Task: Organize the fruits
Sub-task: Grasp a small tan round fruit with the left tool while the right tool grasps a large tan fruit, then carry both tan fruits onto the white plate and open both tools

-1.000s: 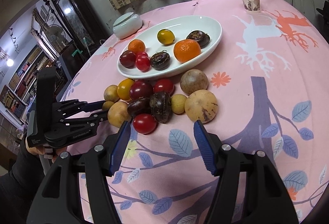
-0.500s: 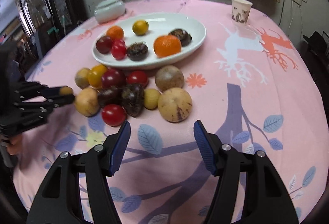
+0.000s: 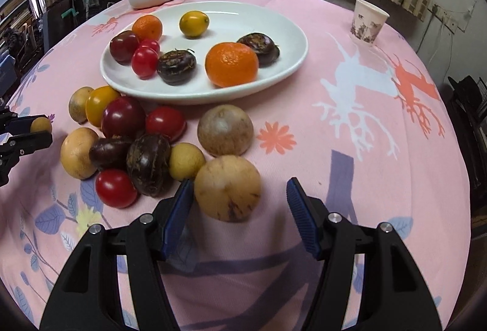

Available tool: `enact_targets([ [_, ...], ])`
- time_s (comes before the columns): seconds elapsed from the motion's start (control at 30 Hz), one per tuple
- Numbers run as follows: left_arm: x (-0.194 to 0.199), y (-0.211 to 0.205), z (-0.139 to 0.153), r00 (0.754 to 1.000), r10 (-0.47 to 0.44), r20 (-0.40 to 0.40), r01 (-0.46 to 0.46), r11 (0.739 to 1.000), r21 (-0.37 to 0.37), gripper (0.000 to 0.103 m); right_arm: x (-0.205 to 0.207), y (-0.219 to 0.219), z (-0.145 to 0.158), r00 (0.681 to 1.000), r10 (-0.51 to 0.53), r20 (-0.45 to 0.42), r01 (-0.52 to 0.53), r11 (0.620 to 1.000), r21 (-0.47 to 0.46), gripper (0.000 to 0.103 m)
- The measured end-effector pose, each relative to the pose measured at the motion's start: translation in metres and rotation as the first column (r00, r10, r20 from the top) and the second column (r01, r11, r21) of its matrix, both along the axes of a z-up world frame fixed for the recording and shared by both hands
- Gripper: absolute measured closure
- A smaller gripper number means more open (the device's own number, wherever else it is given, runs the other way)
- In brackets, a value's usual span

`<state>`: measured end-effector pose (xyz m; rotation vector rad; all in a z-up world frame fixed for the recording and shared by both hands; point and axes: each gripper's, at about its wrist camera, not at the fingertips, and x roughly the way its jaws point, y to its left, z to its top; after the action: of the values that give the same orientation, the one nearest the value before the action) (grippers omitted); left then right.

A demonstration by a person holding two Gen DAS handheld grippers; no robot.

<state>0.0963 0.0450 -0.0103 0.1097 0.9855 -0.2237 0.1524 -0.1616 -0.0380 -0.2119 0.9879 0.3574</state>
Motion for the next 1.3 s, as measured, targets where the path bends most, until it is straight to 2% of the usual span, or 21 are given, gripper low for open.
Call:
enact_targets([
  [0.17,-0.002,-0.004,0.002,1.0,-0.005,0.002,0.005,1.0,0.002,0.076,-0.003,0.004,0.004,0.999,-0.031,-0.01,0.03,0.999,-0.026,0.061],
  [0.33,-0.004,-0.009,0.013,1.0,-0.017,0.026,0.017,1.0,0.007,0.076,-0.018,-0.011,0.025,0.999,-0.045,0.02,0.044,0.998,0.035,0.061],
  [0.53,-0.003,-0.016,0.035,0.997,-0.037,0.073,0.037,0.999,0.0,0.076,-0.037,-0.02,0.068,0.994,-0.033,0.104,0.022,0.994,0.11,0.061],
  [0.73,0.017,-0.022,0.054,0.994,-0.024,0.103,0.024,1.0,-0.003,0.076,-0.028,-0.012,0.095,0.984,-0.024,0.179,-0.005,0.988,0.157,0.061],
  [0.97,0.056,-0.023,0.074,0.989,0.039,0.145,-0.033,0.998,-0.046,0.076,0.001,0.011,0.101,0.975,-0.028,0.221,-0.008,0.987,0.16,0.061],
  [1.07,0.075,-0.026,0.07,0.99,0.056,0.129,-0.05,0.997,-0.052,0.076,0.013,0.022,0.099,0.973,-0.022,0.229,-0.017,0.985,0.169,0.061],
  [1.17,0.091,-0.03,0.064,0.987,0.072,0.144,-0.07,0.997,-0.021,0.076,0.025,0.034,0.089,0.975,-0.016,0.222,-0.017,0.989,0.147,0.061],
  [1.3,0.11,-0.03,0.053,0.99,0.095,0.101,-0.093,0.995,-0.027,0.076,0.035,0.048,0.077,0.975,0.01,0.223,-0.036,0.993,0.115,0.061],
])
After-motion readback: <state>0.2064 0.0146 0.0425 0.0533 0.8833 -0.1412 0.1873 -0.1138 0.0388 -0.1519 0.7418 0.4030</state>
